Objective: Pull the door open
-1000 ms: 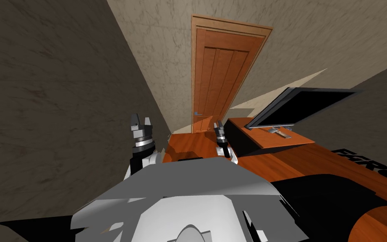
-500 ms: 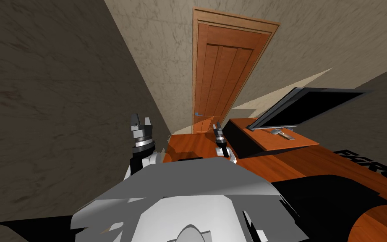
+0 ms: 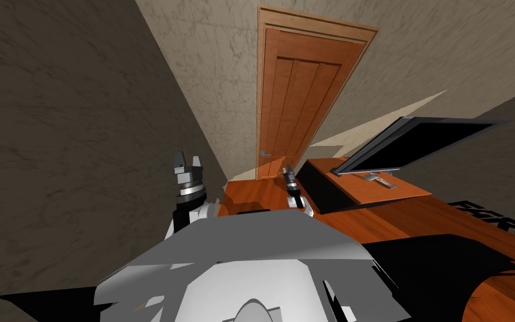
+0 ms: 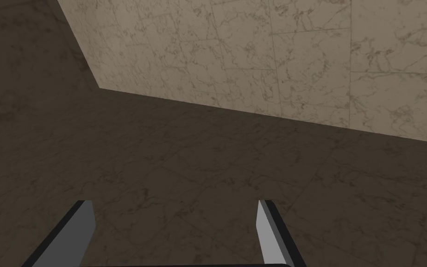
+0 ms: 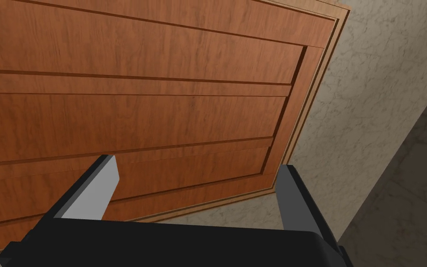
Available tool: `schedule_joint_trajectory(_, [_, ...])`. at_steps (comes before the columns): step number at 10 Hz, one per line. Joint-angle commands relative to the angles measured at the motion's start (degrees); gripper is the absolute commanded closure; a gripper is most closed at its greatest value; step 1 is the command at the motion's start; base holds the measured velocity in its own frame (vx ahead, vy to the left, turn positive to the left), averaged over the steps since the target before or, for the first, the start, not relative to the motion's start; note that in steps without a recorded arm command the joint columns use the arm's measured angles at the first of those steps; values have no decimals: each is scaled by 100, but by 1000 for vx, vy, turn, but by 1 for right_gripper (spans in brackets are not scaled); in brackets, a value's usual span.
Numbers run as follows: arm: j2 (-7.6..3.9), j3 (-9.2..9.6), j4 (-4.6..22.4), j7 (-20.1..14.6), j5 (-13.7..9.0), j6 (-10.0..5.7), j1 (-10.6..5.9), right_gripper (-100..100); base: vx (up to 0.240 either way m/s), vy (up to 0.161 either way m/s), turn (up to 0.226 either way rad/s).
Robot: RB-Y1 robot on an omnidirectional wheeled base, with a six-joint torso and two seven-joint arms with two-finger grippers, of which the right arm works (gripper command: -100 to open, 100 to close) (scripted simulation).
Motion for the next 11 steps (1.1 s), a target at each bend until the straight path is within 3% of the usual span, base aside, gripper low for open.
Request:
schedule_joint_trajectory(1, [1,-10,219,-23,46,-30,-55,-100,111,27,-9])
schedule_joint_trajectory(11, [-121,-174,1756,-230,261,-255,-550,-100,99,34,-8])
